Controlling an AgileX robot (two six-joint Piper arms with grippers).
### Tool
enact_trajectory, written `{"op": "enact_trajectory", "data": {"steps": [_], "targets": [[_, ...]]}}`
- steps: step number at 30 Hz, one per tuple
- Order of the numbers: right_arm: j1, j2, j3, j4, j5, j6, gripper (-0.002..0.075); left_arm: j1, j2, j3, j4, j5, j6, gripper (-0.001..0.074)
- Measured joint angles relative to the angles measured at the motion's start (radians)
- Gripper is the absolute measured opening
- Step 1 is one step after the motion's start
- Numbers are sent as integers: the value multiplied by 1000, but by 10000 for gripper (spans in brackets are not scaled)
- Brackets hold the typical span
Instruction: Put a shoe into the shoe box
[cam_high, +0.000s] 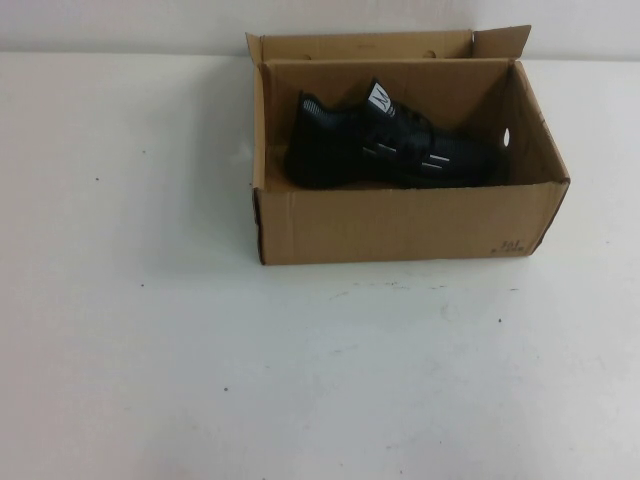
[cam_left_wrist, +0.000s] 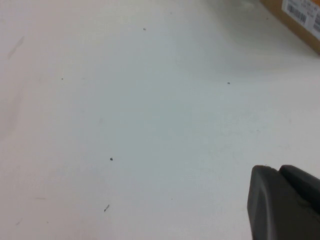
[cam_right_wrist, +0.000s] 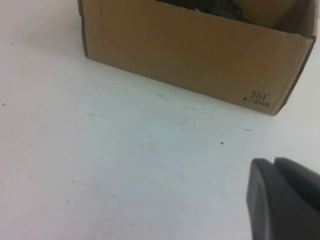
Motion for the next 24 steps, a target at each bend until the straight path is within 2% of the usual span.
{"op": "enact_trajectory", "data": {"steps": [6, 24], "targets": [[0, 0, 0, 2, 0, 0, -17, 0, -49, 0, 6, 57, -2, -4], [0, 0, 0, 8, 0, 0, -17, 0, -55, 0, 6, 59, -4, -4]]}}
